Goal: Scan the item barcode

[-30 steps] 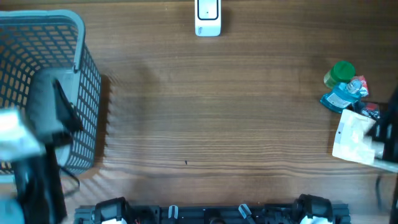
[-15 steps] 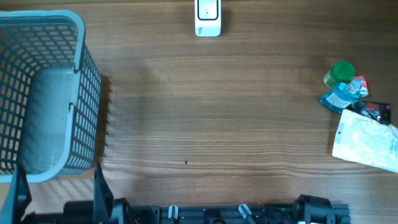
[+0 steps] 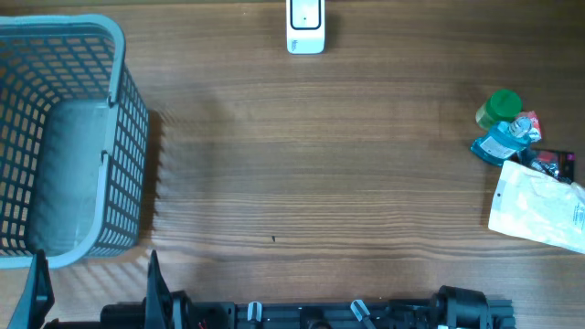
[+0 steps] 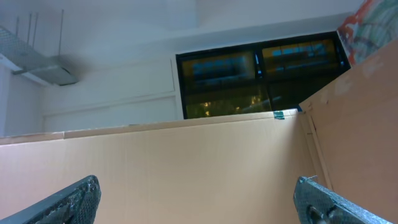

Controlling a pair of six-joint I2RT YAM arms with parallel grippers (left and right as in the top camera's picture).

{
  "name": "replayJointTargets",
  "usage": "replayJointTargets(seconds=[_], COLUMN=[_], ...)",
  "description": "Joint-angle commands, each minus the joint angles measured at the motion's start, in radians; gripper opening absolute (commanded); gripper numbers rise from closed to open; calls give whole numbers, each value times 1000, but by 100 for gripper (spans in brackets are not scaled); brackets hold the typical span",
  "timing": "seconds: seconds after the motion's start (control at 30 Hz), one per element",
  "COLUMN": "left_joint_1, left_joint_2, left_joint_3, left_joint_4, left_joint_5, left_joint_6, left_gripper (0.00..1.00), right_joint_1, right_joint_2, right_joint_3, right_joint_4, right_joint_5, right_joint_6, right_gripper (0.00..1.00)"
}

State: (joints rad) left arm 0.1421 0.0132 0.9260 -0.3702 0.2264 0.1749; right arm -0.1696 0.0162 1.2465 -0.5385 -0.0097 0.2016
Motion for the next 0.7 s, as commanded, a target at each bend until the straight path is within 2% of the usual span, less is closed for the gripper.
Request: replayJointTargets(seconds=[0.0, 0.1, 0.43, 0.5, 0.6, 0.67], left_joint_1=[-7, -16, -27, -21, -25, -27], left_joint_2=[-8, -8, -8, -8, -6, -3], left_joint_3=[-4, -2, -2, -2, -3, -5], left_joint_4=[76, 174, 195, 199, 231, 232], left_joint_5=[-11, -19, -200, -198, -201, -195], left_joint_6=[5, 6, 5, 5, 2, -56], left_gripper=[100, 100, 100, 100, 100, 100], right_joint_1=[-21, -28, -22, -43, -90, -117], right_joint_2=[-10, -10, -12, -11, -10, -9], right_joint_3=[11, 3, 17, 14, -19, -58], right_joint_4=[15, 68, 120, 141, 174, 179], right_joint_5=[10, 9, 11, 19, 47, 23], right_joint_6=[60, 90, 121, 193, 380, 509], right_gripper=[100, 100, 100, 100, 100, 100])
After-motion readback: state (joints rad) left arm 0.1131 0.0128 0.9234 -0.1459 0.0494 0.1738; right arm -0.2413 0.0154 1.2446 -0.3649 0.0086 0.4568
